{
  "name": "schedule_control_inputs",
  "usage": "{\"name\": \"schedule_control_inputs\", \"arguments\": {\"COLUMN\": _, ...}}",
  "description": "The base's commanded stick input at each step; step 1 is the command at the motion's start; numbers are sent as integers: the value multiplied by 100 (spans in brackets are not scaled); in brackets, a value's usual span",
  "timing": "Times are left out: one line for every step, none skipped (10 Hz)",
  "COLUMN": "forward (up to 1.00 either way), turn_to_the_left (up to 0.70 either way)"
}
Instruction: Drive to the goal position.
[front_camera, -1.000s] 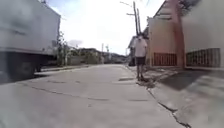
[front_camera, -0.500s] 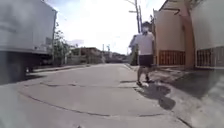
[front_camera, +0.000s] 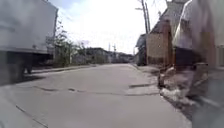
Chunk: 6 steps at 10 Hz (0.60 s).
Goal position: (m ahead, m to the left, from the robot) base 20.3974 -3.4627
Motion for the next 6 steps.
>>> {"name": "schedule_control_inputs", "arguments": {"forward": 100, "turn_to_the_left": -8}}
{"name": "schedule_control_inputs", "arguments": {"forward": 100, "turn_to_the_left": -20}}
{"name": "schedule_control_inputs", "arguments": {"forward": 100, "turn_to_the_left": -33}}
{"name": "schedule_control_inputs", "arguments": {"forward": 100, "turn_to_the_left": -33}}
{"name": "schedule_control_inputs", "arguments": {"forward": 100, "turn_to_the_left": -25}}
{"name": "schedule_control_inputs", "arguments": {"forward": 100, "turn_to_the_left": -6}}
